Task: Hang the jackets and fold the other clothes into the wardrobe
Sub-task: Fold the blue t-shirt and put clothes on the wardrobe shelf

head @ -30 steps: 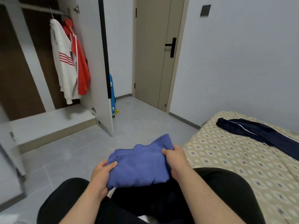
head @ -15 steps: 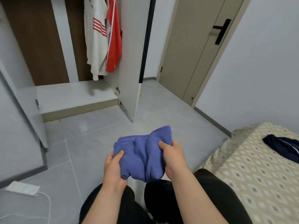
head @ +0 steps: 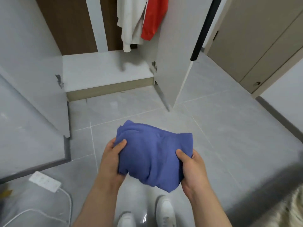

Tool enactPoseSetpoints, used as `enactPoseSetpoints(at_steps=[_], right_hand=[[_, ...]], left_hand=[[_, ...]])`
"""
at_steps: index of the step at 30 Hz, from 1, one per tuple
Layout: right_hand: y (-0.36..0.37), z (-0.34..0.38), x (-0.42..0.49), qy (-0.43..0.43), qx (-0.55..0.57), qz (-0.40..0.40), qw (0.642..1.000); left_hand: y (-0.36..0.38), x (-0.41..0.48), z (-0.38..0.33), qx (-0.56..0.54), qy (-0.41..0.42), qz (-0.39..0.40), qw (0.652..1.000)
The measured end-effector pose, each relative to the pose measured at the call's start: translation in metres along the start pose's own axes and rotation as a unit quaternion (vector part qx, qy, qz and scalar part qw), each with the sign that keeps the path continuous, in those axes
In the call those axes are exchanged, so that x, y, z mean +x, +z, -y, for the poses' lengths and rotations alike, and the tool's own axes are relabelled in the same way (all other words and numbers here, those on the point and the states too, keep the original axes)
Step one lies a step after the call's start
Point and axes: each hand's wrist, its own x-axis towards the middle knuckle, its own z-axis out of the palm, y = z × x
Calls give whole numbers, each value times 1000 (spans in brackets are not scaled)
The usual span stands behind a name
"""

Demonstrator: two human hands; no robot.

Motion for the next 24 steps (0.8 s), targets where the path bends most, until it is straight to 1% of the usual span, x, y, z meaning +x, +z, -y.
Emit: enactPoseSetpoints(at_steps=[2,4,7,10,12,14,16,19,21,24], right_hand=[[18,5,23,14,-9,14,1000],[29,23,42,32,-23,16,999],[48,63,51,63,-36,22,997],[72,129,40,90,-19,52,994],[87,173,26,85,-29,55,994],[103,223,6,84,-50,63,993],[120,279,-13,73,-72,80,992],[141,357,-40,38,-107,91,989],[158,414,-56,6,-117,105,988],[184,484,-78,-33,-123,113,985]], left_hand=[[6,23,-4,-1,10,-42,999],[16,37,-20,11,13,-64,998],[29,33,-65,34,24,-100,994],[53,16,-130,57,49,-123,990],[73,-2,-172,89,61,-131,985],[93,-22,-218,145,70,-167,973],[114,-39,-269,214,104,-198,951],[142,-64,-337,315,149,-199,916],[164,-79,-389,327,180,-190,908],[192,-91,-457,306,213,-185,909]])
